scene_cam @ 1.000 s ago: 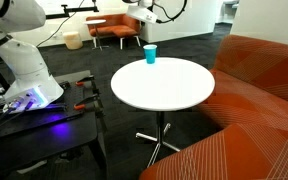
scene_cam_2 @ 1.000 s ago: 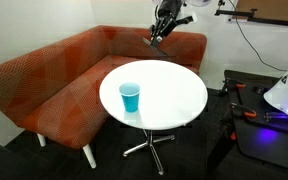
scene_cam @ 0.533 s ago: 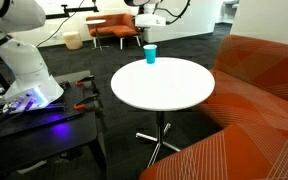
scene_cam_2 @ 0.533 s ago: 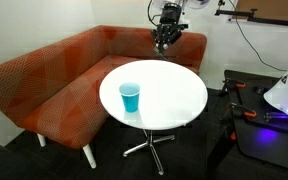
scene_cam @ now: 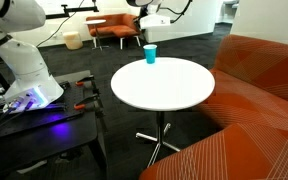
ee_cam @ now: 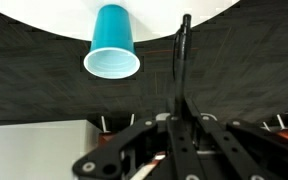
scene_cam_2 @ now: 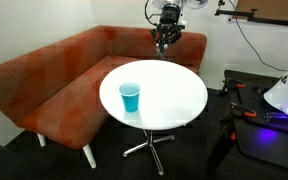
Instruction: Put the pen inside the light blue cup
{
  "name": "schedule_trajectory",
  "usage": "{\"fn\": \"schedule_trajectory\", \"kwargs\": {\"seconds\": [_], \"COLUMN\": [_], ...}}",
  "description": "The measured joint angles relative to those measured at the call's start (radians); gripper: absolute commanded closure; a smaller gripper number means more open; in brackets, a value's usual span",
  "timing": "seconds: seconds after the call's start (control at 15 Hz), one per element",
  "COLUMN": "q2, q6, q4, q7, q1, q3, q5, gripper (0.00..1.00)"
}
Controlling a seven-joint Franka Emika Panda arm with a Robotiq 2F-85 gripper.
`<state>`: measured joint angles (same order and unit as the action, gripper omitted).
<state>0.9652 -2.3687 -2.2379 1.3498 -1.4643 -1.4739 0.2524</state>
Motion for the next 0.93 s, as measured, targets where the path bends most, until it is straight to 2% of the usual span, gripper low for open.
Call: {"fn": "schedule_trajectory", "kwargs": {"seconds": [0.47, 0.73, 0.93], "q2": [0.030, 0.032, 0.039], "q6": [0.029, 0.123, 0.145], "q4": [0.017, 0.060, 0.098], "q7": [0.337, 0.482, 0.578], "q1": [0.008, 0.051, 0.095], "q3": [0.014, 0.015, 0.015], "q5": [-0.004, -0.025, -0.107], "gripper": [0.97, 0.97, 0.97]}}
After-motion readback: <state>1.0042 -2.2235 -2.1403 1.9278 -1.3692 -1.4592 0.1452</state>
